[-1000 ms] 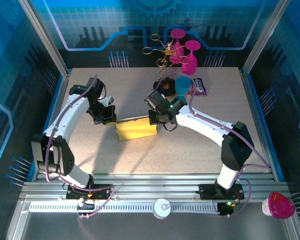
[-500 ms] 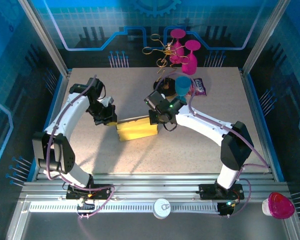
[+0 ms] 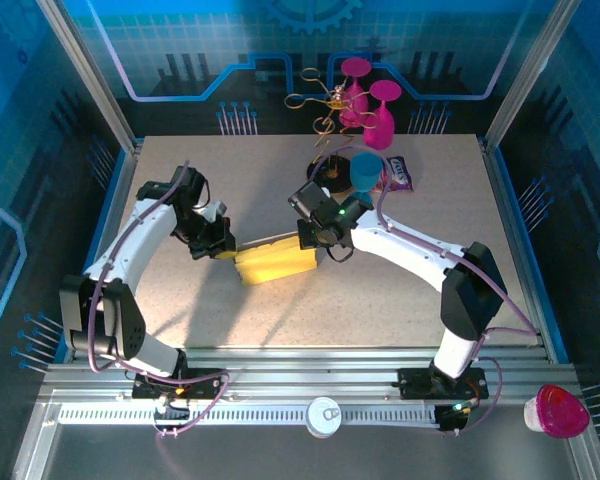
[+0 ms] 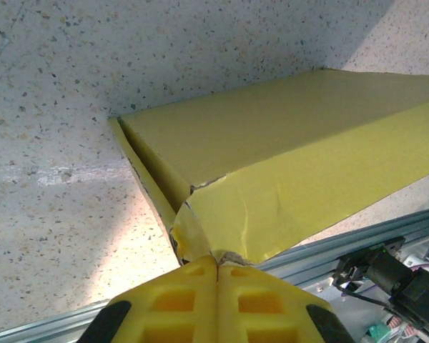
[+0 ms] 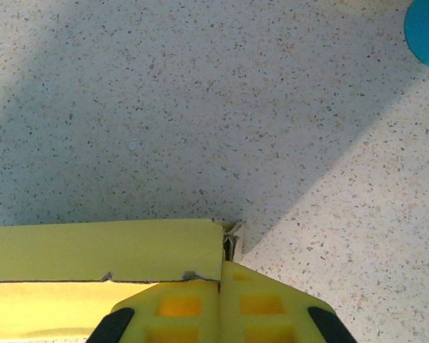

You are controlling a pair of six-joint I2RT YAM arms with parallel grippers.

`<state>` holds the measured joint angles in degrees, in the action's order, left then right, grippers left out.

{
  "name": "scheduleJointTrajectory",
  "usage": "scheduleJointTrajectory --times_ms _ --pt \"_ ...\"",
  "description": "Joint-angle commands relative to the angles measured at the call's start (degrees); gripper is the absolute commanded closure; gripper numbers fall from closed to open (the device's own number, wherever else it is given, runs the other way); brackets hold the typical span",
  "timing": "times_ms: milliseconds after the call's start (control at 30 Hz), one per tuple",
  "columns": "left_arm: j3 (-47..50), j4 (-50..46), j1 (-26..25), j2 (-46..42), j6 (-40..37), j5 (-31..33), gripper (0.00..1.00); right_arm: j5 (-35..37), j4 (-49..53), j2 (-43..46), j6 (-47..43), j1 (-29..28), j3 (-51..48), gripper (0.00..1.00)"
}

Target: Fold the paper box

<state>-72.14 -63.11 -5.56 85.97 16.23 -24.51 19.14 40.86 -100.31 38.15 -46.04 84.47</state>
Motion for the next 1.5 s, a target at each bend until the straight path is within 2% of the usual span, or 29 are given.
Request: scheduleJointTrajectory --times_ms 0,233,667,1033,1067,1133,1267,1367,1467 --pt "2.2 2.5 -0.5 -0.7 1.2 -4.1 1.0 -3.5 2.6 -1.7 0.4 -0.3 -1.2 1.0" --pt "1.2 3.7 -0.5 -1.0 4.1 -5.7 1.0 -3.5 2.8 -1.5 0.3 -0.3 -0.8 1.0" --pt "-2.6 -0.7 1.3 0.1 3.3 -7.5 1.0 -4.4 3.3 -1.5 0.2 0.4 0.0 1.0" --pt "5.2 4.6 1.3 -3.5 6.4 -10.0 1.0 -5.4 1.4 0.0 -0.2 0.4 -3.4 1.0" --pt "5.1 4.8 1.3 -4.0 7.2 -9.9 0.98 -5.5 1.2 0.2 -0.3 0.4 -3.7 1.0" --pt "5.0 5.9 1.3 -5.4 9.7 -10.5 0.86 -5.5 1.1 0.3 -0.3 0.4 -4.1 1.0" --pt "4.2 8.6 1.3 -9.5 17.3 -10.3 0.71 -5.3 1.0 0.7 -0.3 0.3 -4.3 1.0" --pt "4.7 10.3 1.3 -12.7 26.4 -8.7 0.67 -5.2 0.9 1.0 -0.4 0.3 -4.5 1.0" --pt "5.2 7.5 1.4 -16.0 39.5 -2.0 0.68 -5.3 0.8 1.1 -0.4 0.3 -4.6 1.0"
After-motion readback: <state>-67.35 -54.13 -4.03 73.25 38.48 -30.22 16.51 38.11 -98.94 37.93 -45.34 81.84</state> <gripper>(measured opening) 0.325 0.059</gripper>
